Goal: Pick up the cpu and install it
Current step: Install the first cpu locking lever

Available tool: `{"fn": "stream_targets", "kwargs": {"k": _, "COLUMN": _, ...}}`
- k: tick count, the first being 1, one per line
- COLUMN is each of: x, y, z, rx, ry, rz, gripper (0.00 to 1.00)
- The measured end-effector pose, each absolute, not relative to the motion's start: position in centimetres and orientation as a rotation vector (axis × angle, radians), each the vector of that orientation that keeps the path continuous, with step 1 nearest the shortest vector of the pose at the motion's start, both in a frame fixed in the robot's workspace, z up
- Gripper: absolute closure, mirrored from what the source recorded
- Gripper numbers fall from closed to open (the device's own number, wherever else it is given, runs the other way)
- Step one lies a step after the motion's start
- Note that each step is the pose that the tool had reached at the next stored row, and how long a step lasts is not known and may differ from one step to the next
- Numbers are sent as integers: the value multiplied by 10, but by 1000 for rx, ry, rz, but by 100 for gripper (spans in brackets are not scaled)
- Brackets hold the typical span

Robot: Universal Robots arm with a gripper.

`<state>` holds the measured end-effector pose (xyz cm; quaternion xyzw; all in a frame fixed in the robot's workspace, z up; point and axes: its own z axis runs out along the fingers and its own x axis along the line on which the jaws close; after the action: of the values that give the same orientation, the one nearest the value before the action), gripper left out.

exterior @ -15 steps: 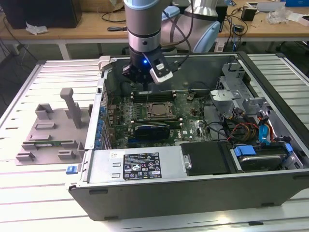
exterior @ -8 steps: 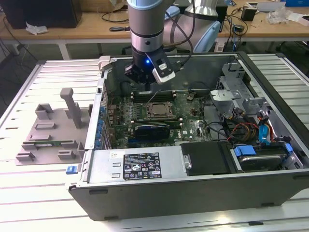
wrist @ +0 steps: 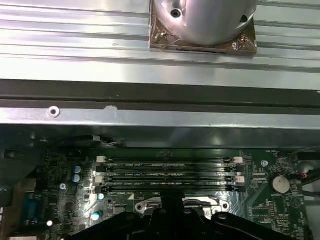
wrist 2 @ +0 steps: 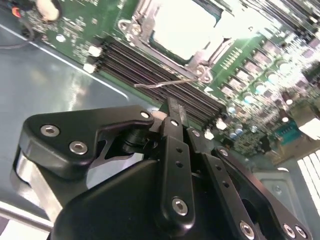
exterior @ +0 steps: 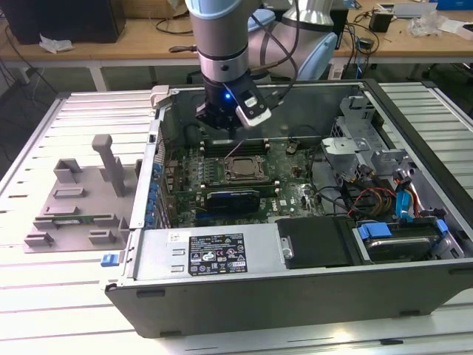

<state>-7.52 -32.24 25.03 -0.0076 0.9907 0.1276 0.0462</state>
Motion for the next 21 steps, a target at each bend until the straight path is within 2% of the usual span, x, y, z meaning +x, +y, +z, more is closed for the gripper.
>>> {"fn": "stream_targets", "kwargs": {"k": 21, "x": -74, "y": -325, "z": 233, "rx": 237, "ry": 2960, "rz": 357, "gripper": 89}}
